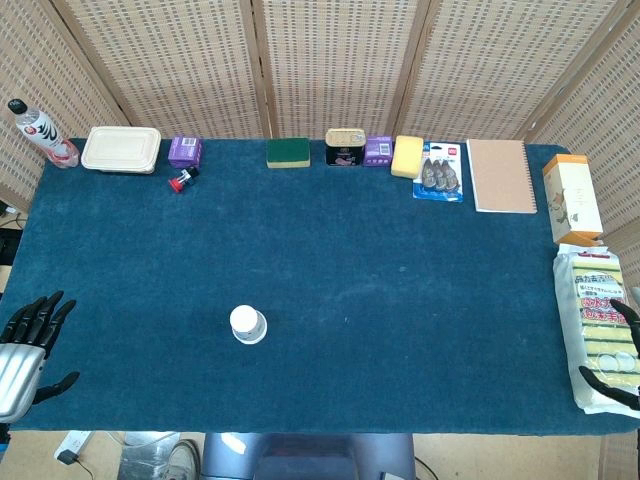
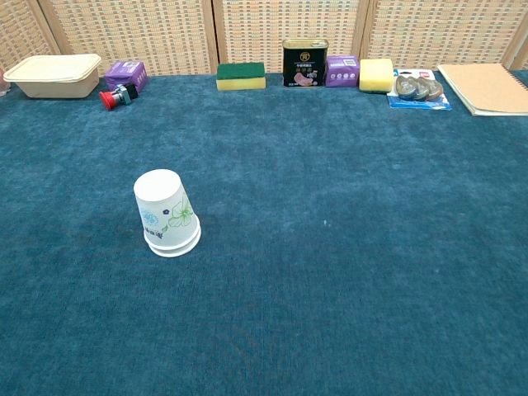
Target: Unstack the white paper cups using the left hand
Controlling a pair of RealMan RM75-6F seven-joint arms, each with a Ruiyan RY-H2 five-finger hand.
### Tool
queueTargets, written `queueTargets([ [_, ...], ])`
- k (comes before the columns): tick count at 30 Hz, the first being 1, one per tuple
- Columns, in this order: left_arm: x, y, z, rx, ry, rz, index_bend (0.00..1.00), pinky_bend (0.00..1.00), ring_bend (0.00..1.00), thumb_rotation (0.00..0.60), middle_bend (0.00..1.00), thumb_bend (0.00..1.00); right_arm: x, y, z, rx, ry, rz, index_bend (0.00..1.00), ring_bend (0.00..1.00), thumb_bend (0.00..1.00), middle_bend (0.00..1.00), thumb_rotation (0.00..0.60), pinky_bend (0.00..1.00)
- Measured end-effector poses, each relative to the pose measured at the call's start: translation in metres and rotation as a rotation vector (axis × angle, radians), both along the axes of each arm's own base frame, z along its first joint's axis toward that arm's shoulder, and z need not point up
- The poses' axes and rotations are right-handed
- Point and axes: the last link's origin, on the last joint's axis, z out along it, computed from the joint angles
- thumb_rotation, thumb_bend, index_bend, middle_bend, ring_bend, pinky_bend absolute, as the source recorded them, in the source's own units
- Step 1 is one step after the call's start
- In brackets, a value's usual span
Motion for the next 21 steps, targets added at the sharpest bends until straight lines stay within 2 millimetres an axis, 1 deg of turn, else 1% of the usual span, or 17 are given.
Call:
queueTargets([
  [4,0.001,0.000,0.000,0.000,-0.003,-0.014,0.00,0.09,0.00,0.600,0.00,0.13,-0.001,0.000,0.002,-0.031,0.053,-0.014,0.17,0.00,0.17,0.02,0.600,0.00],
  [8,0.007,0.000,-0.003,-0.003,-0.020,-0.050,0.00,0.09,0.00,0.600,0.00,0.13,-0.002,0.001,0.002,-0.076,0.159,-0.038,0.17,0.00,0.16,0.02,0.600,0.00],
  [12,0.014,0.004,-0.005,-0.026,-0.028,-0.064,0.00,0.09,0.00,0.600,0.00,0.13,0.000,0.002,0.000,-0.093,0.181,-0.042,0.17,0.00,0.16,0.02,0.600,0.00],
  [16,0.025,0.016,-0.009,-0.068,-0.033,-0.076,0.00,0.09,0.00,0.600,0.00,0.13,0.001,0.002,-0.002,-0.078,0.154,-0.031,0.17,0.00,0.16,0.02,0.600,0.00],
  [21,0.047,0.038,-0.018,-0.160,-0.033,-0.108,0.00,0.09,0.00,0.600,0.00,0.13,0.002,0.002,-0.002,-0.065,0.133,-0.029,0.17,0.00,0.16,0.02,0.600,0.00],
])
